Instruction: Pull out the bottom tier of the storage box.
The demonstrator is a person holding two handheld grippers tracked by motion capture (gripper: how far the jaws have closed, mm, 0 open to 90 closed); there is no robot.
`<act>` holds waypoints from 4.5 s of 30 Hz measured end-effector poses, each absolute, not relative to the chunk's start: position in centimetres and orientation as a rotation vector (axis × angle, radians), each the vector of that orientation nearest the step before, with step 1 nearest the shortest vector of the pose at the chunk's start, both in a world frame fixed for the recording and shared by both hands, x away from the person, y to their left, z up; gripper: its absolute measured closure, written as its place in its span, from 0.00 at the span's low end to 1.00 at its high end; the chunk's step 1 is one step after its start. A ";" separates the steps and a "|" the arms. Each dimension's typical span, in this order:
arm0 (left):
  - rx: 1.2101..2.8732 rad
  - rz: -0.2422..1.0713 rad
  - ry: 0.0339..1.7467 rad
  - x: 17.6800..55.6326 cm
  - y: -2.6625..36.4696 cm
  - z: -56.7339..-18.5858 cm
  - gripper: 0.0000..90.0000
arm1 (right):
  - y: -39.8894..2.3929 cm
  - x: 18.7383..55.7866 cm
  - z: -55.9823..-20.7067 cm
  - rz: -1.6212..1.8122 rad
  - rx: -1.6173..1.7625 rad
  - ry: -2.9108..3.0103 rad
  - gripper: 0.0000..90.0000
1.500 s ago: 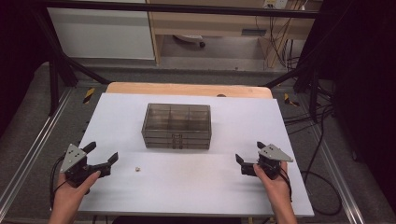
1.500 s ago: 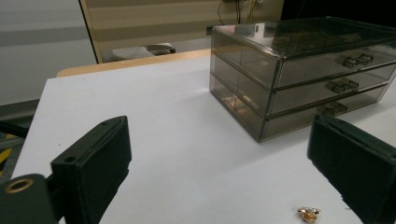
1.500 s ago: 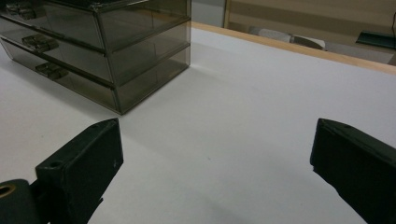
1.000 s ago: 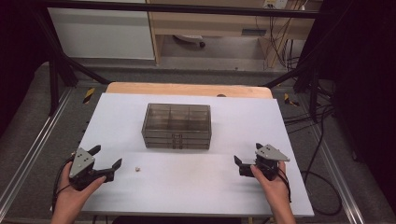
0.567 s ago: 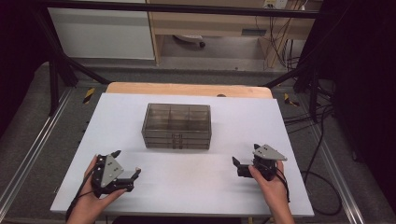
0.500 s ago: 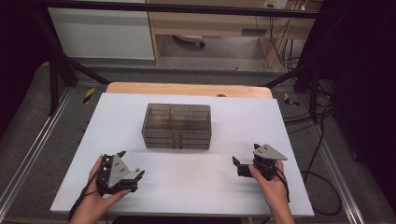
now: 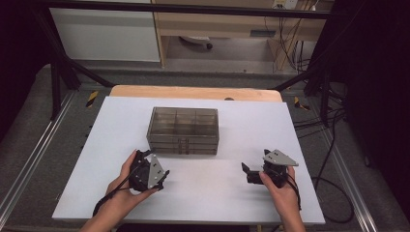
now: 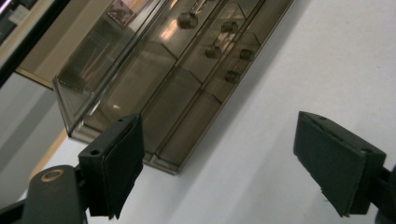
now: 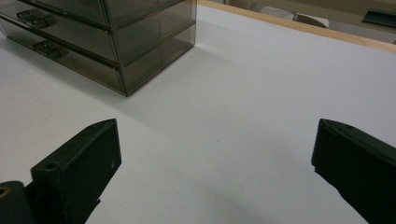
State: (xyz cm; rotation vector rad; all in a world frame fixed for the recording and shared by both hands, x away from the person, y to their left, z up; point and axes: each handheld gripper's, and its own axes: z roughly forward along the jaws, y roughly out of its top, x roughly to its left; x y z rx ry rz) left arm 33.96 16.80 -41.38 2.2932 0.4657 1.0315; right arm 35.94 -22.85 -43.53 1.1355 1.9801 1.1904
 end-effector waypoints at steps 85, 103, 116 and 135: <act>2.509 1.729 -0.143 37.2 8.2 -49.0 0.80 | -23.0 36.2 -43.4 1.182 1.127 1.999 0.02; 2.467 1.809 -0.201 37.1 7.9 -49.5 0.88 | -22.9 36.2 -43.5 1.173 1.122 2.012 0.02; 2.454 1.777 -0.190 35.8 8.2 -49.3 0.89 | -22.9 36.2 -43.5 1.173 1.125 2.013 0.02; 2.464 1.735 -0.167 33.3 8.2 -49.1 0.89 | -22.9 36.3 -43.5 1.173 1.122 2.017 0.02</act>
